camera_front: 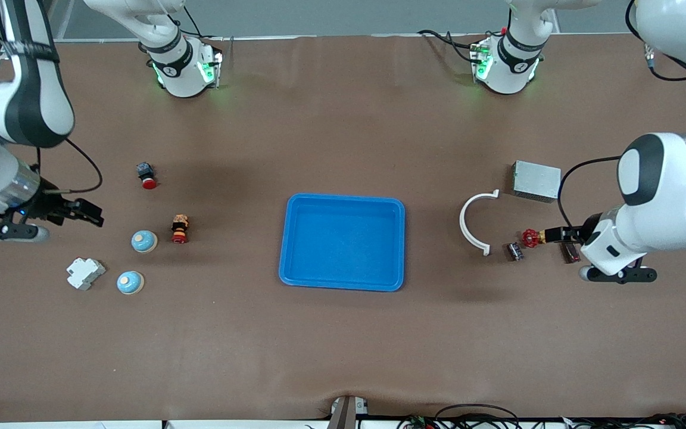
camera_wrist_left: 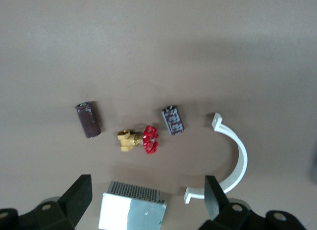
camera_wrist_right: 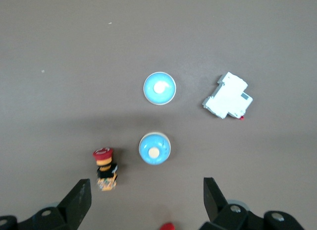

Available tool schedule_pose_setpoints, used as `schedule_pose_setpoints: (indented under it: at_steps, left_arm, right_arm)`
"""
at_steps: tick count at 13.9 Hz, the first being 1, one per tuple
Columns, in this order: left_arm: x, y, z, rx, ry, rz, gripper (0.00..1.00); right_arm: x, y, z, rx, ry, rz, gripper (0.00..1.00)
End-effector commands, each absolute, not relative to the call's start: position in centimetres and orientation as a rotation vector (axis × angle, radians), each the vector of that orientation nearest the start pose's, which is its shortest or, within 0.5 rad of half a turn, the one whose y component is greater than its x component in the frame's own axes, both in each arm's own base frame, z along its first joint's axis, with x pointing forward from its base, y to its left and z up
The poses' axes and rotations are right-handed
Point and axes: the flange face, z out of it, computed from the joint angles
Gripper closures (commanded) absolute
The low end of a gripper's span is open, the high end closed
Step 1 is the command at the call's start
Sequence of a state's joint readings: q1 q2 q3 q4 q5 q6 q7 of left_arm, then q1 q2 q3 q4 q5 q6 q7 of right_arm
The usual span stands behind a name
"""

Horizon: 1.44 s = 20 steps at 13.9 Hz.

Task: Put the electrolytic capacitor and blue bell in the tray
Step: 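Reach the right gripper to a blue bell while the left gripper reaches a capacitor, then grasp the blue bell with the right gripper while the left gripper grasps the capacitor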

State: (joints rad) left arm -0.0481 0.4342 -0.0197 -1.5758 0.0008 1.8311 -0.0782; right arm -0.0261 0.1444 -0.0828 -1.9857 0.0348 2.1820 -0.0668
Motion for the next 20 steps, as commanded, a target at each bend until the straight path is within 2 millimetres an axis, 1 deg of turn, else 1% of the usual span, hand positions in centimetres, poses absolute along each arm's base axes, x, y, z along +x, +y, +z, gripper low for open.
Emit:
schedule_pose_setpoints:
  at_steps: [1, 2, 3, 4, 5, 7, 8, 10, 11, 12, 14, 20]
  left_arm:
    - [66.5, -5.6, 35.6, -3.079, -0.285, 0.284, 0.00]
    - [66.9, -5.6, 34.8, -3.065, -0.424, 0.258, 0.00]
    - [67.3, -5.8, 34.2, -3.052, -0.518, 0.228, 0.00]
    - [67.6, -5.9, 33.3, -3.038, -0.604, 0.214, 0.00]
    - [67.8, -6.8, 32.5, -3.021, -0.682, 0.199, 0.00]
    - [68.4, -7.0, 30.9, -2.983, -0.846, 0.154, 0.00]
    - [68.5, -7.1, 29.9, -2.962, -0.899, 0.150, 0.00]
    - [68.1, -9.4, 27.4, -2.948, -0.873, 0.193, 0.00]
    - [67.9, -10.1, 26.1, -2.943, -0.853, 0.217, 0.00]
    - [67.8, -10.5, 25.7, -2.941, -0.838, 0.223, 0.00]
    - [67.5, -10.3, 25.2, -2.942, -0.818, 0.239, 0.00]
    - [67.0, -10.0, 22.5, -2.908, -0.763, 0.282, 0.00]
  right_arm:
    - [61.0, -6.2, 38.0, -3.137, 0.078, -0.062, 0.00]
    - [61.6, -6.4, 37.0, -3.139, 0.080, -0.053, 0.00]
    - [62.1, -6.5, 36.0, -3.142, 0.082, -0.064, 0.00]
    - [62.5, -6.5, 35.1, -3.146, 0.061, -0.088, 0.00]
    - [62.9, -6.5, 34.1, -3.148, 0.045, -0.107, 0.00]
    - [63.5, -7.0, 31.8, -3.155, 0.006, -0.133, 0.00]
    - [63.6, -7.1, 30.9, -3.156, -0.018, -0.136, 0.00]
    - [63.7, -7.0, 29.7, -3.140, -0.004, -0.127, 0.00]
    - [63.9, -7.0, 29.4, -3.140, -0.004, -0.139, 0.00]
    - [64.2, -6.9, 28.9, -3.143, -0.026, -0.165, 0.00]
    - [64.5, -7.0, 27.8, -3.148, -0.084, -0.201, 0.00]
    - [65.5, -7.2, 25.0, -3.143, -0.066, -0.178, 0.00]
